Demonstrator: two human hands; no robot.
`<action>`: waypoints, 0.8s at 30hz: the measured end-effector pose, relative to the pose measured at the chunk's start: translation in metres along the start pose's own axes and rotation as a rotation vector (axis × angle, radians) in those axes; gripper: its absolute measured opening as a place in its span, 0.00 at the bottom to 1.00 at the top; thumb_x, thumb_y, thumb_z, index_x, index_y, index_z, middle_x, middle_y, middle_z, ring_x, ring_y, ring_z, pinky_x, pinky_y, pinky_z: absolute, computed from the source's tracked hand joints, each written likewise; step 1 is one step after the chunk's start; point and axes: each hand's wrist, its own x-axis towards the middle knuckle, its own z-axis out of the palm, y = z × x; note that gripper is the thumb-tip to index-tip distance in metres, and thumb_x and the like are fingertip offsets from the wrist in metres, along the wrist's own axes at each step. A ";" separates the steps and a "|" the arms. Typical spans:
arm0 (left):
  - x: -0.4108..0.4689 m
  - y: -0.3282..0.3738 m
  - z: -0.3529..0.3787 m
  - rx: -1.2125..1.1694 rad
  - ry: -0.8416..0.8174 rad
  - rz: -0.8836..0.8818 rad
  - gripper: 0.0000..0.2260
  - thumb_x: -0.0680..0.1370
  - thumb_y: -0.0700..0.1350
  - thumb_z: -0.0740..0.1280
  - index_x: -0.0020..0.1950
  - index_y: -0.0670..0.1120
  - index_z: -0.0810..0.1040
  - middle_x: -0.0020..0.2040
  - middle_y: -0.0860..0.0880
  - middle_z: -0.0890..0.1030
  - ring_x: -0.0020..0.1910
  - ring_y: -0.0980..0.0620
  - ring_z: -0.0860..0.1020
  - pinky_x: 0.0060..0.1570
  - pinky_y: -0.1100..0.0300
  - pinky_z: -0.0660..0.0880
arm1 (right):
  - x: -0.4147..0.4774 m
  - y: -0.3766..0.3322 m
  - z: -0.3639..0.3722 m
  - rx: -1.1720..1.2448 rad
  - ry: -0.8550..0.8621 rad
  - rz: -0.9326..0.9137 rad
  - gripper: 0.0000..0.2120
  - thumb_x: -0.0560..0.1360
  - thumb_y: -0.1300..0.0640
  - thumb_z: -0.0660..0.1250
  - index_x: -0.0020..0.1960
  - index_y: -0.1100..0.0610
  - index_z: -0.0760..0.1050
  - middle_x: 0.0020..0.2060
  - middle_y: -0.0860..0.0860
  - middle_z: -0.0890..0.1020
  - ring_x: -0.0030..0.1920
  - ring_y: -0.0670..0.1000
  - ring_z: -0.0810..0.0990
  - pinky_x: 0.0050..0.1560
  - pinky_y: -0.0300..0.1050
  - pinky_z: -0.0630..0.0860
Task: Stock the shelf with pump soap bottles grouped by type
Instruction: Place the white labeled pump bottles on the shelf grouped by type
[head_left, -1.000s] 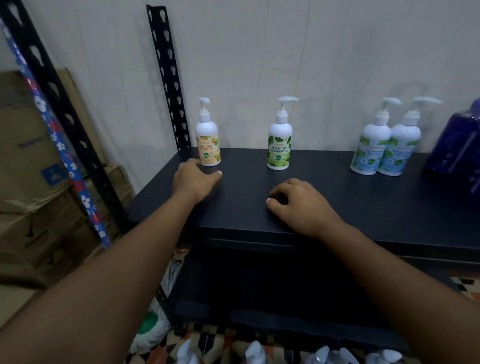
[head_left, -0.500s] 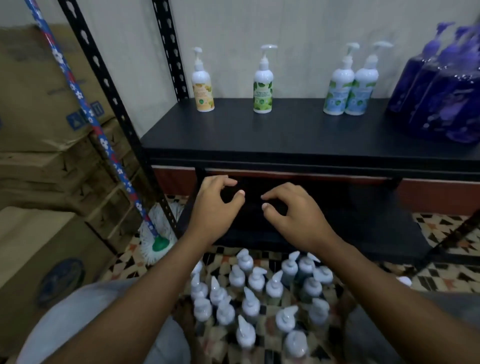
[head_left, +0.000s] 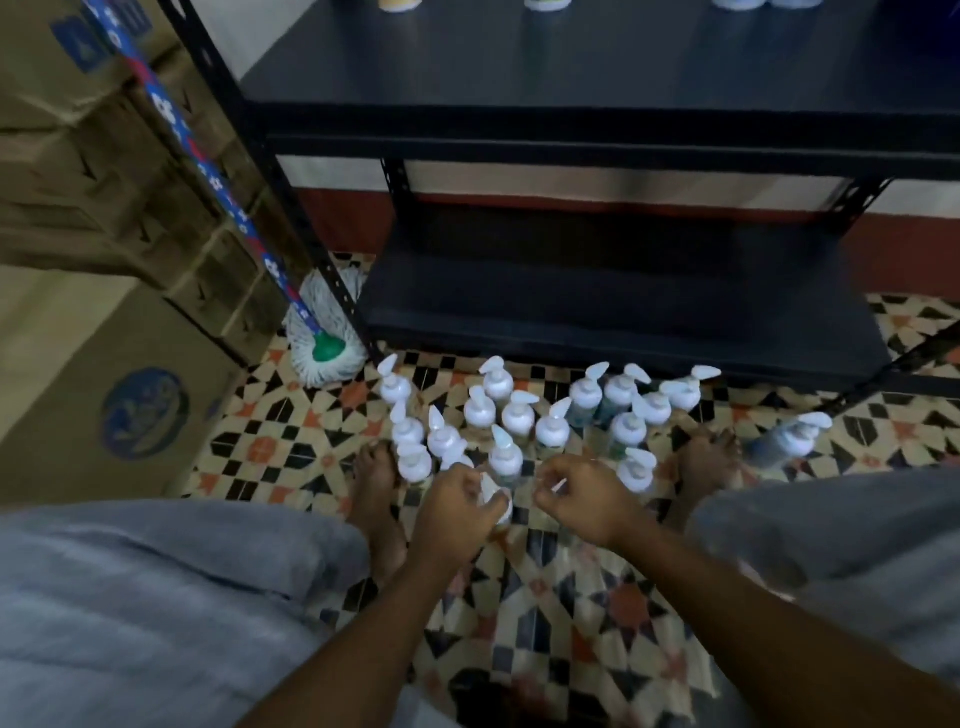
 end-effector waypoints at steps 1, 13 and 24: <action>-0.003 -0.009 0.007 0.015 -0.022 -0.039 0.16 0.73 0.54 0.75 0.42 0.47 0.71 0.40 0.49 0.75 0.41 0.48 0.77 0.43 0.52 0.75 | 0.001 0.003 0.007 0.020 -0.039 0.023 0.09 0.76 0.46 0.67 0.52 0.49 0.80 0.48 0.49 0.84 0.49 0.50 0.80 0.55 0.47 0.76; 0.024 -0.059 0.059 -0.033 -0.158 -0.201 0.33 0.73 0.52 0.77 0.71 0.42 0.67 0.63 0.48 0.74 0.58 0.51 0.74 0.55 0.64 0.73 | -0.025 0.057 0.075 0.035 -0.357 0.461 0.21 0.83 0.41 0.59 0.63 0.57 0.75 0.63 0.55 0.79 0.65 0.56 0.76 0.55 0.43 0.68; 0.053 -0.087 0.091 0.002 -0.065 -0.214 0.30 0.68 0.64 0.72 0.65 0.50 0.72 0.57 0.47 0.78 0.55 0.45 0.79 0.53 0.47 0.79 | -0.003 0.097 0.106 0.381 0.157 0.794 0.51 0.68 0.27 0.68 0.78 0.53 0.53 0.70 0.58 0.74 0.67 0.62 0.75 0.65 0.62 0.73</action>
